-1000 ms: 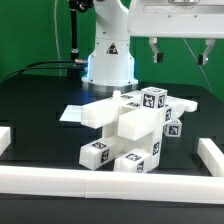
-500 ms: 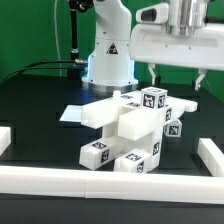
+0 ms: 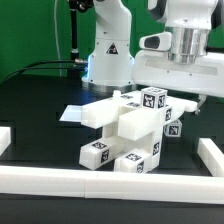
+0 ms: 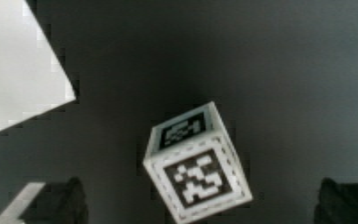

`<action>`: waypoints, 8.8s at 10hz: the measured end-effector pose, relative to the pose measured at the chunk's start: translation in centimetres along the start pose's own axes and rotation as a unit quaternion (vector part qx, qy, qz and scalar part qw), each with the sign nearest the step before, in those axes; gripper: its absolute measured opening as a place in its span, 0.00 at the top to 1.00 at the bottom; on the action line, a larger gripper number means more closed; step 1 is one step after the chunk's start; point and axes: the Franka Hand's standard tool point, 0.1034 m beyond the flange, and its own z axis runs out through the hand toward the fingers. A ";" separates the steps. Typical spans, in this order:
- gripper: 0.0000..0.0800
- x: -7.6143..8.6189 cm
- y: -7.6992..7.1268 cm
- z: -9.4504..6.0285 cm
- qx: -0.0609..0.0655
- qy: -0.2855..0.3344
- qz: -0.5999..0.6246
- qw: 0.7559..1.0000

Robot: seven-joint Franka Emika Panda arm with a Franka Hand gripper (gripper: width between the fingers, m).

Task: Assemble chair

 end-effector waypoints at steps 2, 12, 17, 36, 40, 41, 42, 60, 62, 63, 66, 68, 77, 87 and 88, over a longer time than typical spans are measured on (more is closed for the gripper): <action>0.19 -0.1 0.2 0.6 -0.004 -0.001 -0.002 1.000; 0.20 -0.3 0.5 2.2 -0.017 -0.007 -0.006 1.000; 0.65 -0.3 0.5 2.2 -0.017 -0.007 -0.008 1.000; 0.65 5.9 3.9 -11.3 0.021 -0.013 -0.122 0.992; 0.65 12.9 5.4 -13.4 -0.001 -0.003 -0.216 0.976; 0.65 12.7 5.4 -13.3 -0.001 -0.004 -0.216 0.976; 0.65 12.7 5.4 -13.3 -0.001 -0.005 -0.216 0.976; 0.65 15.1 8.5 -8.9 -0.003 0.003 -0.246 0.969; 0.65 15.1 8.5 -8.6 -0.004 0.002 -0.246 0.969; 0.65 15.0 8.6 -8.4 -0.006 0.000 -0.246 0.969; 0.65 14.9 8.6 -8.1 -0.007 -0.002 -0.247 0.969; 0.65 14.9 8.6 -8.1 -0.007 -0.002 -0.247 0.969; 0.19 14.9 8.6 -8.1 -0.007 -0.002 -0.247 0.969; 0.19 16.6 8.4 -7.1 0.020 0.004 -0.226 0.974; 0.19 16.5 8.4 -6.9 0.019 0.002 -0.226 0.974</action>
Offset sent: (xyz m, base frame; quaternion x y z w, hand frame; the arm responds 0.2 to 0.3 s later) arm 0.0045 -0.0002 -0.0081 -0.0034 0.0083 0.0051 0.9999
